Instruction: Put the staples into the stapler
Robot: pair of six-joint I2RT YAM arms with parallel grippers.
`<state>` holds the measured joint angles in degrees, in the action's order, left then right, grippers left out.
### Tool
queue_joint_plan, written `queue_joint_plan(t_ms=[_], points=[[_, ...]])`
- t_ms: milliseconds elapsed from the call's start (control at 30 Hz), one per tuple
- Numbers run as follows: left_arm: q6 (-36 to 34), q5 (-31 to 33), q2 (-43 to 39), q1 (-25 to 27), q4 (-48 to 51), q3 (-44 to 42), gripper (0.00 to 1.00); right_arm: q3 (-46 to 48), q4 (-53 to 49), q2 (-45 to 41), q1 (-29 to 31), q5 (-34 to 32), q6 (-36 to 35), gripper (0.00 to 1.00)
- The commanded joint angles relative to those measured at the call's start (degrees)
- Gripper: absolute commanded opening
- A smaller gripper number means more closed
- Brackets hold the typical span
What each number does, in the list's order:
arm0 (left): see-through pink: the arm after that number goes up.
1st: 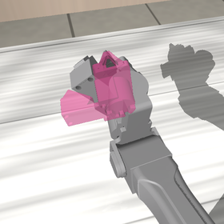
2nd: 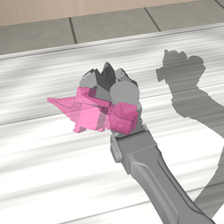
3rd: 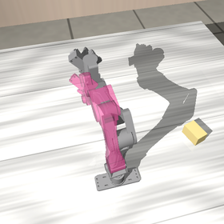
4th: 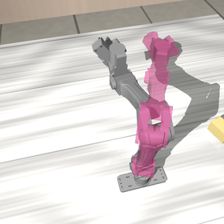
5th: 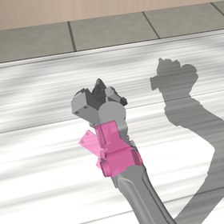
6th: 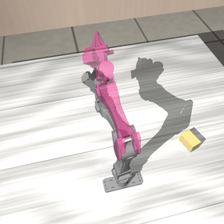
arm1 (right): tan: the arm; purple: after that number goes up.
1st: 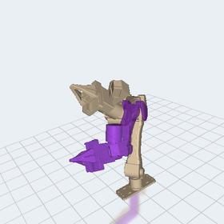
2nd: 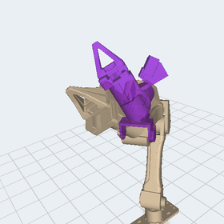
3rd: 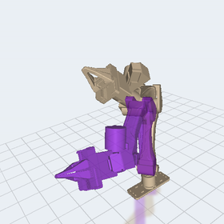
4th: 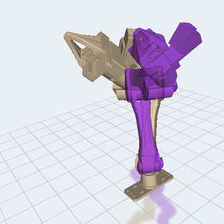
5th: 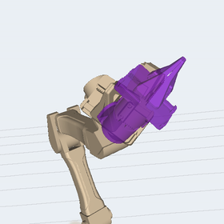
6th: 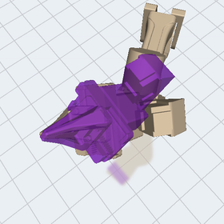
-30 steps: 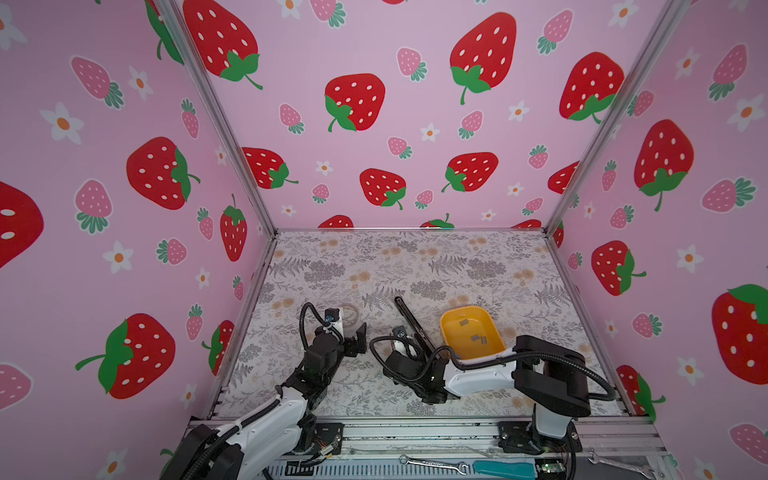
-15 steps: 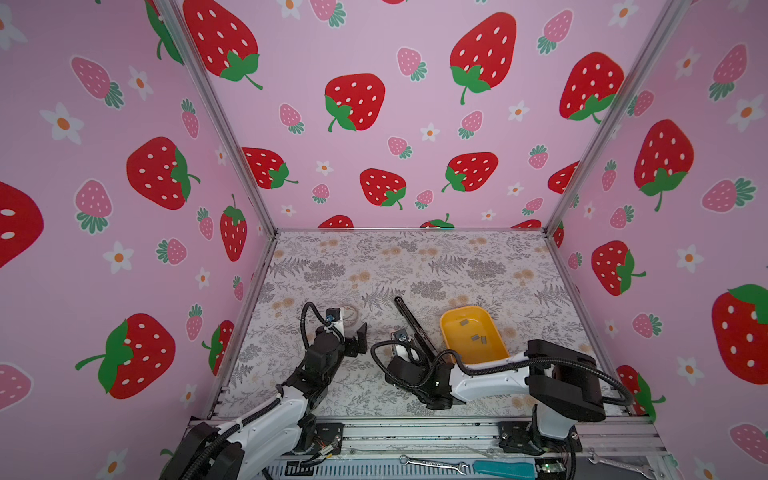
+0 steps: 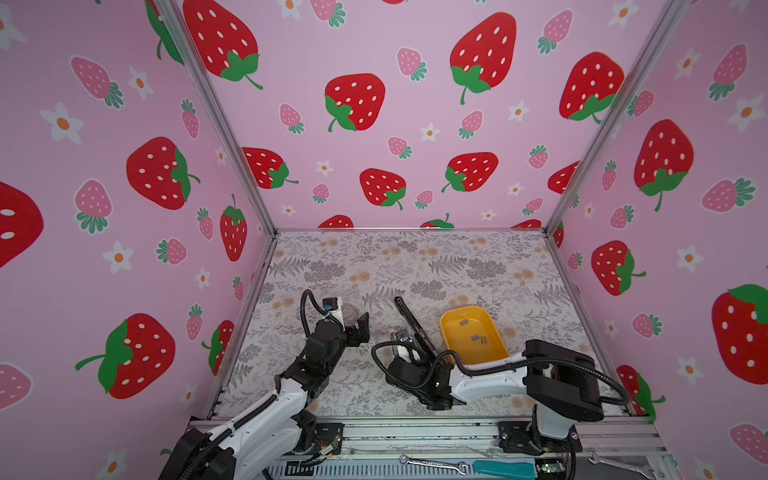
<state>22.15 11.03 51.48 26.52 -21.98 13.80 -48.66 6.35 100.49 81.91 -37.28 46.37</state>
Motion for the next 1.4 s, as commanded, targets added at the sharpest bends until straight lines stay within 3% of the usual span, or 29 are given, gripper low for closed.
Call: queue_joint_plan(t_ms=[0, 333, 700, 933, 1367], points=[[0.4, -0.6, -0.8, 0.2, 1.2, 1.5, 0.99, 0.7, 1.6, -1.0, -0.9, 0.6, 0.1, 0.31], [-2.3, -3.7, -2.0, 0.2, 0.2, 0.5, 0.99, -1.1, 3.9, 1.8, -5.1, 3.5, -1.7, 0.25], [-2.9, -3.2, -2.0, 0.1, 0.3, 0.4, 0.99, -1.3, 3.0, 1.2, -4.4, 3.9, -1.8, 0.21], [-3.0, -3.2, -2.4, 0.1, 0.3, 0.3, 0.99, -3.4, 0.0, 0.3, -1.9, -0.9, -2.5, 0.21], [-3.3, -3.9, -1.2, 0.2, 0.5, 0.7, 0.99, -4.4, -0.8, 4.2, -1.9, 0.2, -0.7, 0.21]])
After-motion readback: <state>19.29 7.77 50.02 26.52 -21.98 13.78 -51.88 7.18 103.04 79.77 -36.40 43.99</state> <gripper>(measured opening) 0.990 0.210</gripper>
